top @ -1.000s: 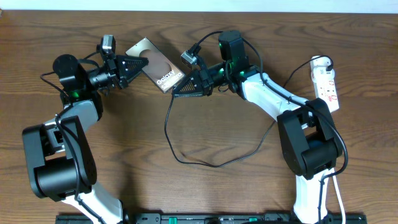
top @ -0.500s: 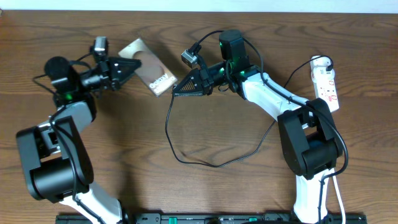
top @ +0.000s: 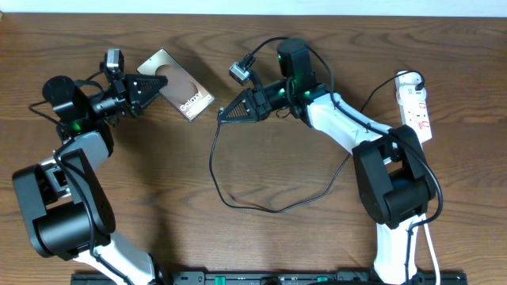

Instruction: Plug charger to phone and switch on socket

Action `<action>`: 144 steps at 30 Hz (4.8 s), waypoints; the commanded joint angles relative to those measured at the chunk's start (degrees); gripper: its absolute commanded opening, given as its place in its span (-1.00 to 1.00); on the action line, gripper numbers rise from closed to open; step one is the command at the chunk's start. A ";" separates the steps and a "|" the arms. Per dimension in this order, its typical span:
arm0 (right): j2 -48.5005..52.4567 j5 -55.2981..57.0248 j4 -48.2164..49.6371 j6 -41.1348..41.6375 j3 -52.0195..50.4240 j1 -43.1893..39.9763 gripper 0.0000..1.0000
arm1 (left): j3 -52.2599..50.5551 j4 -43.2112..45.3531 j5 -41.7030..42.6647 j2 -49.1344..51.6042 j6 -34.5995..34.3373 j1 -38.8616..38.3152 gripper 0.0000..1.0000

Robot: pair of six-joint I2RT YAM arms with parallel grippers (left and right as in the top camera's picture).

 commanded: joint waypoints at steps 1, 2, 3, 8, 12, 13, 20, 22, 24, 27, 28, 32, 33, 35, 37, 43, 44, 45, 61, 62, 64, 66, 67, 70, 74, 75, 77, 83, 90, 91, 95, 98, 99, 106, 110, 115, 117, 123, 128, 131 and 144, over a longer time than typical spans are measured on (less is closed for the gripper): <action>0.02 5.09 -1.68 -6.93 0.42 -0.39 -0.98 | 1.38 0.39 1.42 -0.15 0.33 -0.02 -0.86; 0.42 7.37 -3.43 -7.96 0.42 -0.81 -0.98 | 1.38 0.39 1.42 -0.15 0.35 -0.02 -0.86; 0.59 10.73 -6.43 -8.98 0.42 -1.27 -0.98 | 1.38 0.39 1.38 -0.15 0.35 0.00 -0.86; 0.66 35.43 -27.69 -14.40 0.42 -3.15 -0.99 | 1.38 0.42 0.22 -0.15 0.39 -0.09 -0.86; 0.52 42.38 -36.20 -18.01 1.40 -3.52 -0.98 | 1.38 0.37 0.96 -0.15 0.81 -0.33 -0.85; 0.52 43.76 -37.90 -18.80 2.12 -3.56 -0.98 | 1.38 0.35 1.14 -0.15 0.79 -0.50 -0.86; 0.52 60.19 -51.84 -19.91 6.67 -3.58 -0.98 | 1.36 -0.33 0.66 -0.15 1.03 -3.93 -0.86; 0.52 62.29 -53.81 -19.91 6.84 -3.58 -0.98 | 1.36 -0.57 -0.92 -0.11 1.22 -5.42 -0.85; 0.52 62.93 -54.90 -19.85 6.84 -3.58 -0.98 | 1.36 -2.64 -2.95 -0.11 2.54 -6.62 -0.86; 0.52 62.77 -55.78 -19.89 6.84 -3.58 -0.98 | 1.36 -16.33 -11.08 -0.09 10.49 -8.90 -0.86; 0.52 62.51 -55.89 -19.89 6.84 -3.58 -0.98 | 1.36 -20.52 -13.16 -0.09 13.29 -9.42 -0.85; 0.52 62.01 -56.63 -21.16 6.91 -3.58 -0.98 | 1.38 -31.56 -17.81 -0.09 22.23 -11.52 -0.86; 0.52 61.42 -57.00 -22.36 7.10 -3.58 -0.98 | 1.38 -32.76 -17.84 -0.09 24.09 -12.04 -0.86; 0.52 59.52 -57.83 -25.14 7.69 -3.58 -0.98 | 1.38 -34.62 -17.79 -0.09 26.62 -12.90 -0.86; 0.52 57.86 -59.23 -27.63 8.72 -3.65 -0.98 | 1.38 -35.93 -17.77 -0.11 28.44 -13.29 -0.86; 0.52 59.34 -66.55 -32.35 11.80 -4.50 -0.98 | 1.38 -41.72 -17.33 -0.11 35.91 -12.37 -0.86; 0.52 60.61 -67.49 -32.35 11.80 -4.59 -0.98 | 1.38 -42.01 -17.27 -0.09 36.41 -12.15 -0.86; 0.52 61.48 -68.11 -32.35 11.80 -4.61 -0.94 | 1.38 -42.10 -17.27 -0.09 36.41 -12.00 -0.86; 0.52 69.64 -72.87 -26.64 15.61 -3.50 -0.27 | 1.38 -41.94 -17.51 -0.09 37.05 -11.54 -0.86; 0.52 69.81 -72.87 -25.99 15.63 -2.67 -0.30 | 1.38 -41.94 -17.81 -0.11 37.05 -11.39 -0.86; 0.52 72.17 -72.87 -23.65 15.54 -0.48 -0.39 | 1.38 -41.94 -18.45 -0.09 37.05 -10.64 -0.86; 0.52 77.68 -72.83 -18.36 15.26 2.21 -0.52 | 1.38 -42.01 -18.40 -0.11 37.03 -9.35 -0.86; 0.59 78.49 -72.70 -16.55 15.10 2.89 -0.55 | 1.38 -42.12 -18.40 -0.11 37.03 -8.85 -0.85; 0.90 80.08 -71.78 -13.31 14.86 4.20 -0.54 | 1.38 -42.12 -18.18 -0.11 37.03 -7.56 -0.85; 1.11 80.61 -70.99 -11.52 14.73 5.14 -0.59 | 1.38 -42.10 -17.31 -0.11 37.03 -6.51 -0.85; 1.25 80.96 -70.99 -11.21 14.71 5.29 -0.61 | 1.38 -42.10 -17.22 -0.11 37.03 -6.38 -0.86; 1.77 81.02 -70.82 -10.32 14.67 5.57 -0.64 | 1.38 -42.10 -17.14 -0.11 37.03 -6.32 -0.86; 4.94 80.87 -69.70 -8.72 14.62 5.75 -0.73 | 1.38 -42.12 -16.85 -0.11 37.03 -6.34 -0.86; 5.57 80.56 -68.43 -8.74 14.62 5.75 -0.72 | 1.38 -42.12 -16.70 -0.11 37.03 -6.34 -0.86; 5.73 80.56 -68.37 -8.72 14.49 5.75 -0.72 | 1.38 -42.12 -16.70 -0.11 37.03 -6.34 -0.86; 6.60 80.54 -68.19 -8.70 14.25 5.75 -0.72 | 1.38 -42.12 -16.68 -0.11 37.03 -6.34 -0.85; 7.74 80.50 -68.04 -8.68 14.25 5.75 -0.73 | 1.38 -42.12 -16.61 -0.11 37.03 -6.34 -0.86; 8.37 80.52 -68.39 -8.04 14.25 5.75 -0.75 | 1.38 -42.12 -16.37 -0.11 37.03 -6.34 -0.86; 9.22 80.50 -69.61 -7.65 14.25 5.68 -0.79 | 1.38 -42.12 -16.26 -0.11 37.03 -6.34 -0.86; 9.22 80.32 -71.38 -7.67 14.25 5.68 -0.69 | 1.38 -42.12 -16.26 -0.11 37.03 -6.34 -0.85; 9.22 80.30 -71.91 -7.67 14.25 5.68 0.20 | 1.38 -42.10 -16.26 -0.11 37.03 -6.34 -0.86; 9.22 80.30 -71.89 -7.67 14.25 5.70 0.39 | 1.38 -42.10 -16.26 -0.11 37.03 -6.34 -0.86; 9.22 78.86 -71.69 -7.65 14.25 5.73 0.28 | 1.38 -42.10 -16.28 -0.11 37.03 -6.34 -0.86; 9.22 78.60 -71.82 -7.21 14.25 5.99 -0.46 | 1.38 -42.10 -16.28 -0.11 37.03 -6.34 -0.85; 9.22 77.55 -71.89 -7.02 14.25 6.08 -0.76 | 1.38 -42.10 -16.28 -0.11 37.03 -6.34 -0.86; 9.20 56.78 -71.76 -33.35 14.27 2.49 -0.98 | 1.38 -42.10 -15.58 -0.11 37.03 -6.32 -0.85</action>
